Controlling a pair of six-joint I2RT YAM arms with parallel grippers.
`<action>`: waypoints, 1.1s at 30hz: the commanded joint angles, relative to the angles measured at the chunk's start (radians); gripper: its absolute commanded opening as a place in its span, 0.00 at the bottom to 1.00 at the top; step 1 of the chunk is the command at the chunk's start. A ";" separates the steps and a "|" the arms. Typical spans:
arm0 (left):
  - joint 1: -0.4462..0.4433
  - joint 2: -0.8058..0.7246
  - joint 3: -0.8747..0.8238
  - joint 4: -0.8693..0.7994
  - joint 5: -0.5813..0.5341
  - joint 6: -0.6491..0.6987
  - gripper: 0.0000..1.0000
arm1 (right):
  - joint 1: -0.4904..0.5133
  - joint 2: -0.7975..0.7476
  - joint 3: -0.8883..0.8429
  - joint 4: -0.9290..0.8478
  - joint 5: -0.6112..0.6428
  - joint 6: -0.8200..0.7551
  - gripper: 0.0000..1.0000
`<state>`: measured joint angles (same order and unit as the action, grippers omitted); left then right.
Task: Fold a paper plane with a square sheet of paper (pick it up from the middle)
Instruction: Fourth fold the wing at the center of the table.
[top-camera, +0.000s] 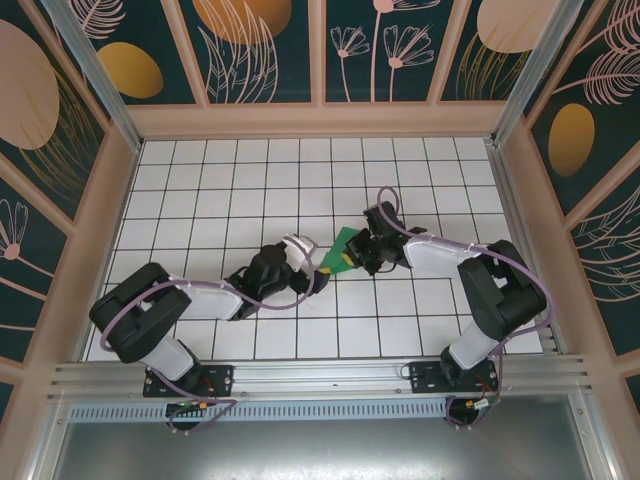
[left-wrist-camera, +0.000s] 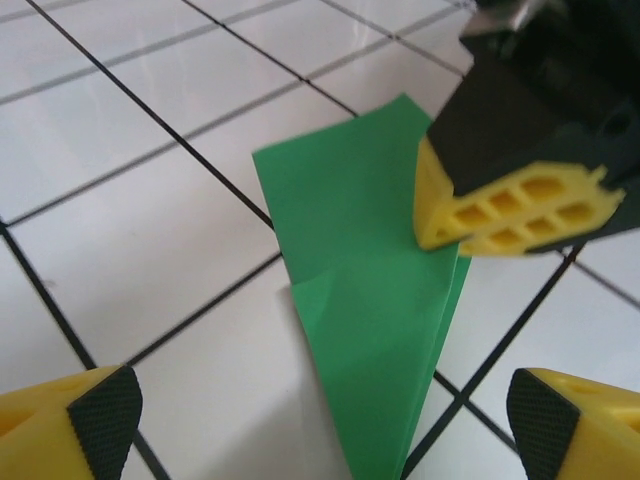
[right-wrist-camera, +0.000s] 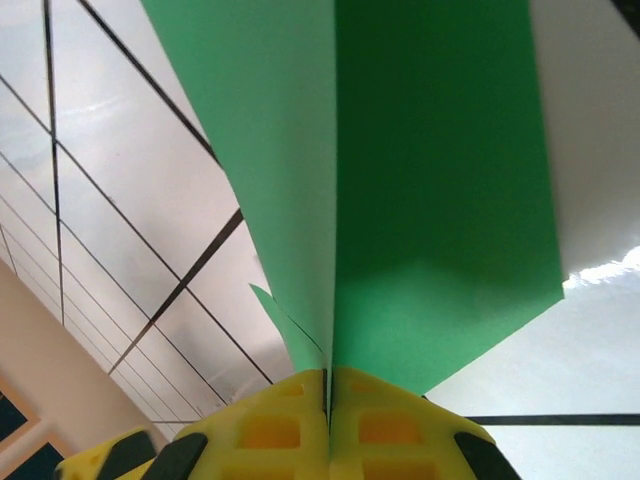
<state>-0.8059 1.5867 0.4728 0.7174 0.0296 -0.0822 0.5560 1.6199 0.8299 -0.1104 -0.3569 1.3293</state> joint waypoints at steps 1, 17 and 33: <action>-0.011 0.052 0.043 0.088 0.046 0.097 0.94 | -0.003 0.007 0.024 -0.071 -0.015 0.041 0.00; -0.046 0.207 0.147 0.069 0.030 0.278 0.76 | -0.039 0.058 0.110 -0.155 -0.048 0.027 0.00; -0.049 0.271 0.187 0.076 0.015 0.297 0.36 | -0.046 0.068 0.134 -0.174 -0.082 -0.004 0.07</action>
<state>-0.8494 1.8469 0.6380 0.7666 0.0410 0.2028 0.5171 1.6703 0.9333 -0.2443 -0.4206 1.3407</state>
